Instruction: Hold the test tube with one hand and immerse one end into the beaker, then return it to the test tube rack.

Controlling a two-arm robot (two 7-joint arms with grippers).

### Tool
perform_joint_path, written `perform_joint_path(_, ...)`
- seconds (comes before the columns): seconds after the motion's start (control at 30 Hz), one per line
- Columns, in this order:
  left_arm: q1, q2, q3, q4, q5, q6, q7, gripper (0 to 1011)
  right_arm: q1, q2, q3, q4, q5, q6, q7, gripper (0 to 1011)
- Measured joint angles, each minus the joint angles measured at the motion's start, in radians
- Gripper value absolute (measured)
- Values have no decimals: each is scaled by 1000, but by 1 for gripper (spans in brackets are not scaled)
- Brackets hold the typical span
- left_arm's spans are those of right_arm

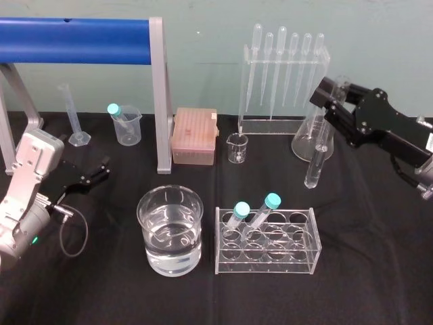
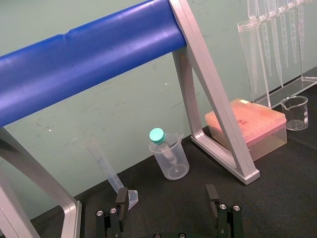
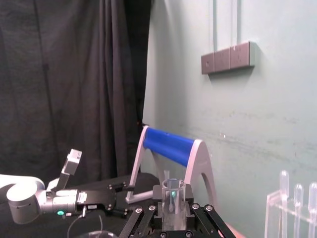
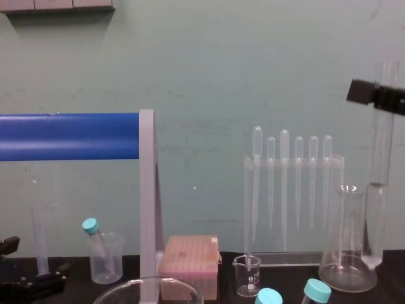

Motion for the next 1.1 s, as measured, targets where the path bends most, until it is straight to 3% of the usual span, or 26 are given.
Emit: perform_joint_path(1.1, 0, 0, 0, 0, 0, 0, 0, 1000, 35, -17, -74, 82, -24, 56, 32, 242)
